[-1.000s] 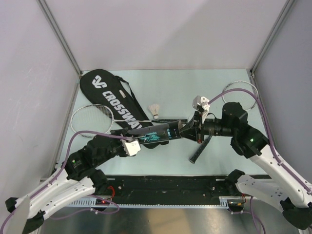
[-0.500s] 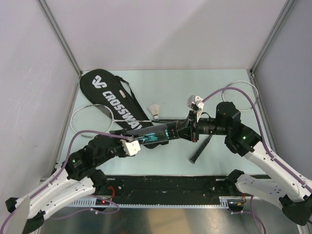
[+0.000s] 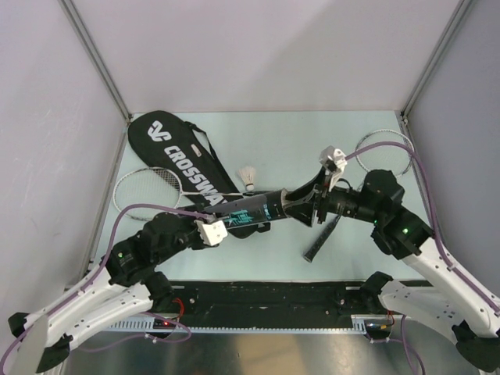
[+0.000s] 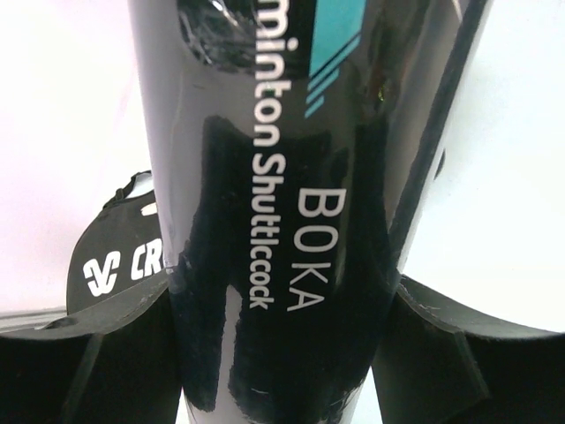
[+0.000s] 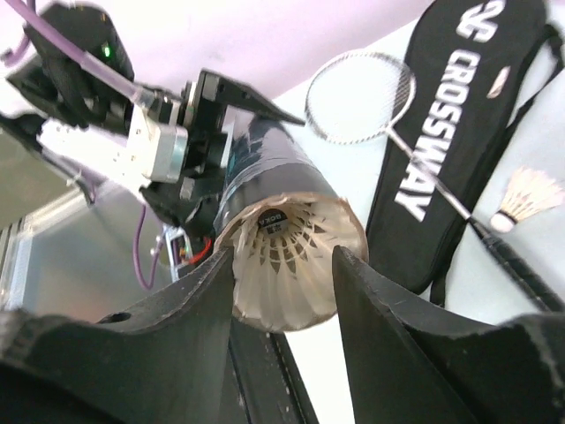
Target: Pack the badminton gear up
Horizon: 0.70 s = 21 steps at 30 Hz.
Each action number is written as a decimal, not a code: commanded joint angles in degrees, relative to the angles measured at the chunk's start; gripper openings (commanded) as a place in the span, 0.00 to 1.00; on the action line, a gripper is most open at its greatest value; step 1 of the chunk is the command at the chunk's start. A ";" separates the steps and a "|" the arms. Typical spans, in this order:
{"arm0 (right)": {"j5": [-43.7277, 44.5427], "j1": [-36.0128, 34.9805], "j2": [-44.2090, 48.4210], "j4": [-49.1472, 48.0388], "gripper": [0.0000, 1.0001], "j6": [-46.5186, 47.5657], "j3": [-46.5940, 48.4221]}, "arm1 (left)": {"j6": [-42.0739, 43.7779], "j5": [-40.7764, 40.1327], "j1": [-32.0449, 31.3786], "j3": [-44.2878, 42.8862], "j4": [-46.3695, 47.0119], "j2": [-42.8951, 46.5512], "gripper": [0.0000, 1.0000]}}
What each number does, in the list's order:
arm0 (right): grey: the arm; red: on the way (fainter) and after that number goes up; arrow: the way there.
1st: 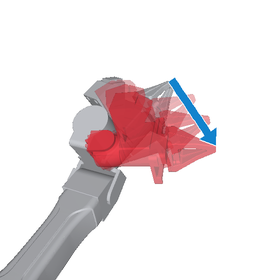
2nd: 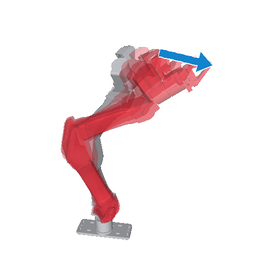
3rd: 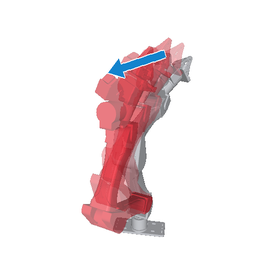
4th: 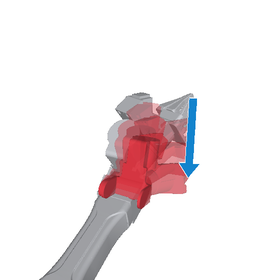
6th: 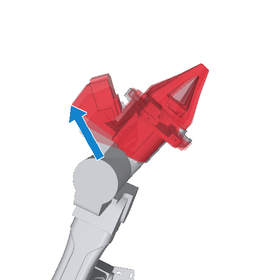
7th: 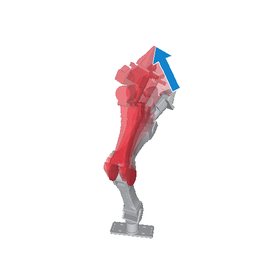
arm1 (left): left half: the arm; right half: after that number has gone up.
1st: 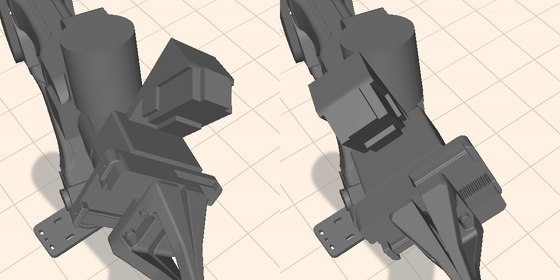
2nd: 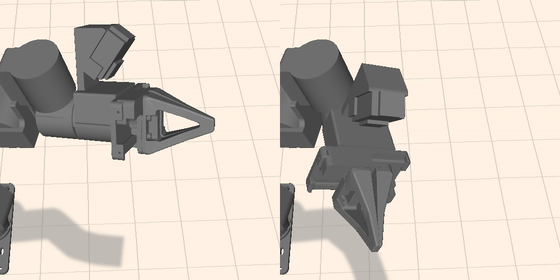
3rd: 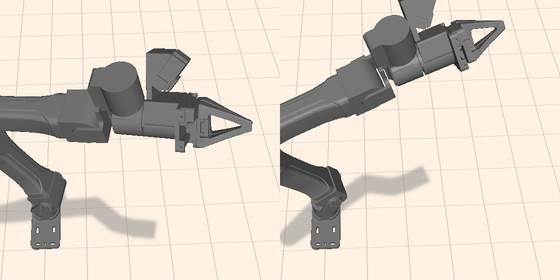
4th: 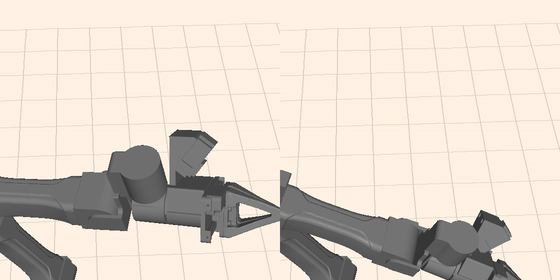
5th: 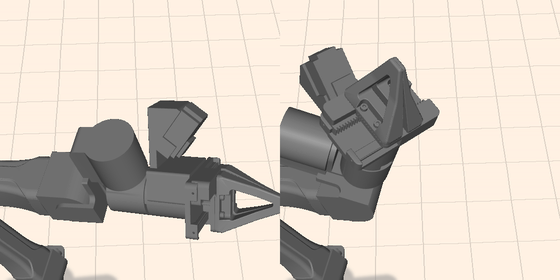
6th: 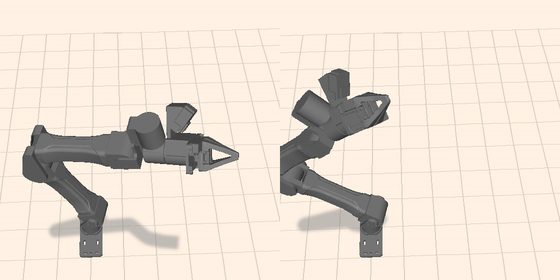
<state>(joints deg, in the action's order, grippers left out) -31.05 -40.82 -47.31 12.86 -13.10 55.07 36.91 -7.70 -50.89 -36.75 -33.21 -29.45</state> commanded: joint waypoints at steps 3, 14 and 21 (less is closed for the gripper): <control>9.12 0.98 5.92 -6.62 0.55 -4.59 0.22 | -2.47 -8.90 -0.03 -2.86 4.79 -1.26 0.50; 15.86 6.69 -1.51 -16.86 0.63 -5.34 0.21 | -8.78 -19.02 0.00 -1.54 5.18 2.56 0.50; 6.20 15.33 -19.78 -26.75 0.62 -6.61 2.36 | -16.27 -24.64 -0.01 -0.62 6.24 8.28 0.50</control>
<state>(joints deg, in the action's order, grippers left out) -20.23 -28.47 -58.35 -6.98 -18.65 54.98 26.68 -27.29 -50.87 -36.99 -31.81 -24.32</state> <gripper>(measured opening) 0.624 0.703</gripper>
